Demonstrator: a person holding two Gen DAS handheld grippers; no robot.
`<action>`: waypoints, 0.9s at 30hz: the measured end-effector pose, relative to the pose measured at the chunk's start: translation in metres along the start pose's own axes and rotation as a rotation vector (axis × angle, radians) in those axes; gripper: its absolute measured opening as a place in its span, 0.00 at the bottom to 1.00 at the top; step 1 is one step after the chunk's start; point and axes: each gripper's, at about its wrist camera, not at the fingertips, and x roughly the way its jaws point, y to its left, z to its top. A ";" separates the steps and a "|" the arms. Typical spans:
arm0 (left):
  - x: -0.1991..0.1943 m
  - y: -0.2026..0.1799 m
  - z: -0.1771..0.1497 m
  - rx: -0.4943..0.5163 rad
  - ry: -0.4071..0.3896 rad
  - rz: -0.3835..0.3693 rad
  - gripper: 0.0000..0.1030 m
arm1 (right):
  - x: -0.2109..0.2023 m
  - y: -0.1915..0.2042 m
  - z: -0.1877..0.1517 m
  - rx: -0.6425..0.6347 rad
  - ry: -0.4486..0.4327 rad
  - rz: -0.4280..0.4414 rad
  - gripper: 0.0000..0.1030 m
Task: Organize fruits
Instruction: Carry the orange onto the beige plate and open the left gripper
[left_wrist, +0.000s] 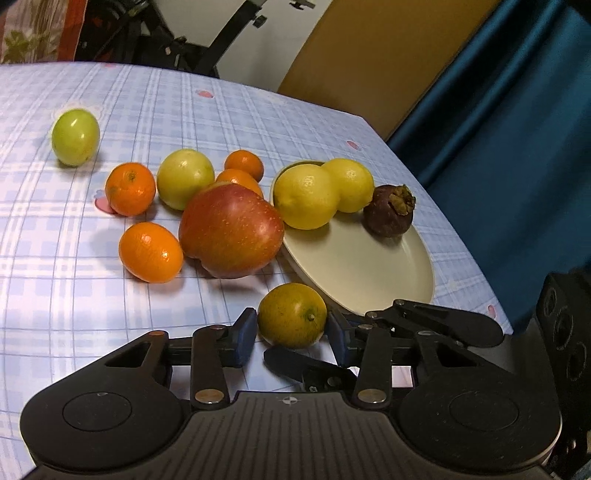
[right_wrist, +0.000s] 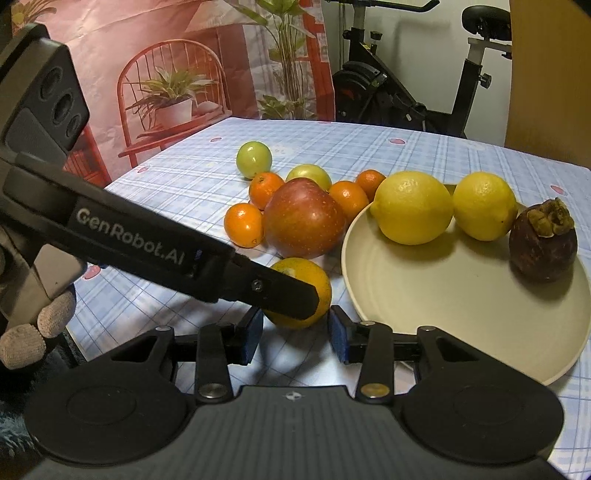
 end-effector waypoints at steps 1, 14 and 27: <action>-0.002 -0.002 -0.001 0.011 -0.005 0.006 0.42 | 0.000 0.000 0.000 0.000 -0.003 0.000 0.41; -0.013 -0.045 0.018 0.189 -0.066 0.032 0.42 | -0.031 -0.006 0.006 0.012 -0.130 -0.045 0.39; 0.036 -0.098 0.056 0.343 -0.005 0.010 0.42 | -0.046 -0.055 0.012 0.135 -0.182 -0.152 0.39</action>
